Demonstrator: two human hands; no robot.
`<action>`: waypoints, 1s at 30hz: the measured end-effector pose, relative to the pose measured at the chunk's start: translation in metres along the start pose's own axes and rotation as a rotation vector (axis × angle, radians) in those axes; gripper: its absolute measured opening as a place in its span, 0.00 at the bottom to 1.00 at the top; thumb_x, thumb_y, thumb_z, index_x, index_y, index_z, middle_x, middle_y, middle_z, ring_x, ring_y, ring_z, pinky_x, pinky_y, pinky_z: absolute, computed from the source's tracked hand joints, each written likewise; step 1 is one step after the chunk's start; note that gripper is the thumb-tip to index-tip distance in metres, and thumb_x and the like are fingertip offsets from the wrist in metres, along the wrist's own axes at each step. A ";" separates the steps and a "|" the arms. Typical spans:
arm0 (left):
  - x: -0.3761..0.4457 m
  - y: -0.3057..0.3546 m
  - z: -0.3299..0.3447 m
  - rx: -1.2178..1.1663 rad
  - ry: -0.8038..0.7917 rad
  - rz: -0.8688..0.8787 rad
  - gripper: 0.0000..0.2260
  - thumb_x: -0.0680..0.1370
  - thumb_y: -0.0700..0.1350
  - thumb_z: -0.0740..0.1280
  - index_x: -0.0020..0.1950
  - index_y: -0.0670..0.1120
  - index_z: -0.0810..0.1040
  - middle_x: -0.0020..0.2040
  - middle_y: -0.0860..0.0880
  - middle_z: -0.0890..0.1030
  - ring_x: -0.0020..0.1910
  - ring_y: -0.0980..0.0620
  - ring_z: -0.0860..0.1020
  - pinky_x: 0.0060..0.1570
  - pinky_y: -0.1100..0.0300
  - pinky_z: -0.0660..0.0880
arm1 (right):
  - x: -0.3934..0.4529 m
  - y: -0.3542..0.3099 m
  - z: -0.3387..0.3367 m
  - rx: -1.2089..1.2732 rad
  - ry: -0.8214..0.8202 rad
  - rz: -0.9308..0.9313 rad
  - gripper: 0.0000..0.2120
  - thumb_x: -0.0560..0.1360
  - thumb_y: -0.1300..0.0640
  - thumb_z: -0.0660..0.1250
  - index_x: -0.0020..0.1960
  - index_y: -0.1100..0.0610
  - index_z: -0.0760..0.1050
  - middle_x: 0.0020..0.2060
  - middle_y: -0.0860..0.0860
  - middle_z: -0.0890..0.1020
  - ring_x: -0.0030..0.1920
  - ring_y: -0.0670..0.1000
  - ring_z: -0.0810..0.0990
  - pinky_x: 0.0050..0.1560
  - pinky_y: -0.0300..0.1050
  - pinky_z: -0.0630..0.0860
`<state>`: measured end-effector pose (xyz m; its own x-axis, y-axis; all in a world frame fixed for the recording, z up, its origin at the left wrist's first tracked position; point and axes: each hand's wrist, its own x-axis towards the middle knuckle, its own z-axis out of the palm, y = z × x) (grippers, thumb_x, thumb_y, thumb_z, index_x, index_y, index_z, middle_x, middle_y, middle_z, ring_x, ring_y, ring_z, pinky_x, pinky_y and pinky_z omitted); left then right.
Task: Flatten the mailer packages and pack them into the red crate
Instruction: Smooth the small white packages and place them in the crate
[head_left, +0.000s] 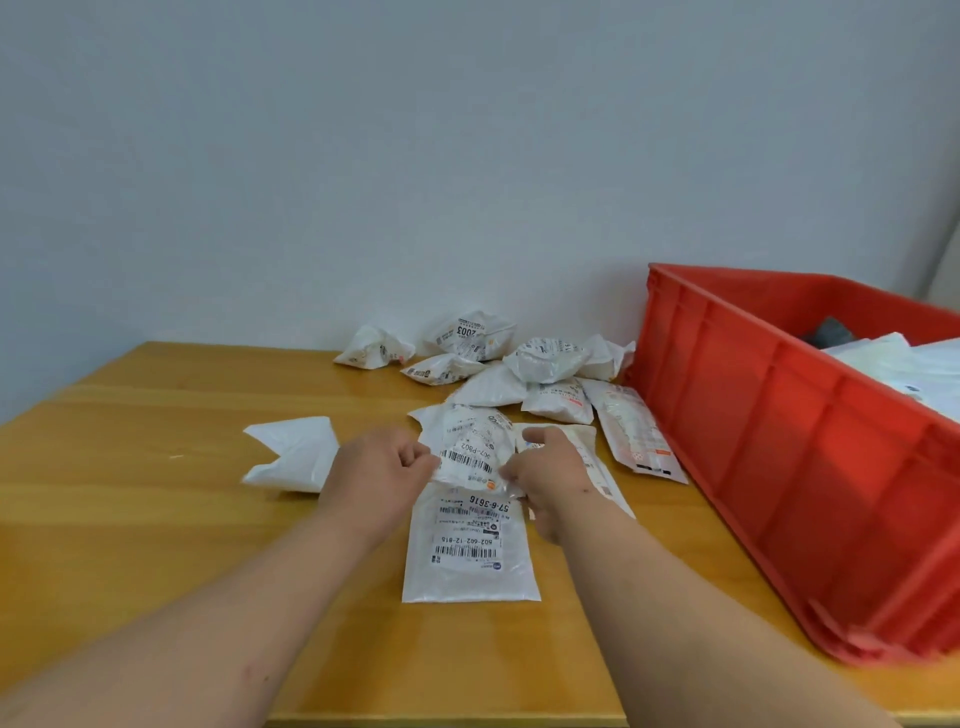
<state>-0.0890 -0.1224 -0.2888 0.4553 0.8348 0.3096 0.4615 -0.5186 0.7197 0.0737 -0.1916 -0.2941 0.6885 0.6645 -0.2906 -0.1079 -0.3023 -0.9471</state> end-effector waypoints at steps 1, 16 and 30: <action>-0.003 0.000 0.000 0.023 -0.012 -0.008 0.20 0.75 0.42 0.72 0.28 0.46 0.65 0.41 0.56 0.81 0.45 0.57 0.79 0.37 0.63 0.71 | -0.004 0.001 -0.003 -0.043 0.002 -0.021 0.27 0.73 0.72 0.65 0.67 0.50 0.70 0.61 0.58 0.75 0.53 0.57 0.77 0.39 0.47 0.75; -0.030 -0.013 0.014 0.261 -0.450 -0.017 0.16 0.75 0.52 0.70 0.62 0.55 0.74 0.45 0.53 0.76 0.43 0.55 0.76 0.40 0.61 0.68 | -0.048 0.030 -0.016 -1.192 -0.062 -0.543 0.22 0.74 0.53 0.63 0.68 0.52 0.73 0.64 0.51 0.68 0.64 0.55 0.67 0.65 0.51 0.68; -0.023 -0.016 0.027 0.716 -0.618 0.178 0.24 0.80 0.59 0.60 0.70 0.48 0.62 0.73 0.50 0.68 0.68 0.49 0.70 0.70 0.53 0.60 | -0.050 0.058 -0.011 -1.353 -0.222 -0.624 0.25 0.80 0.53 0.56 0.75 0.57 0.60 0.79 0.53 0.58 0.77 0.53 0.59 0.78 0.51 0.53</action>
<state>-0.0862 -0.1388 -0.3243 0.7899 0.5943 -0.1513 0.6091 -0.7890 0.0806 0.0411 -0.2495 -0.3332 0.2405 0.9702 -0.0313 0.9625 -0.2425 -0.1217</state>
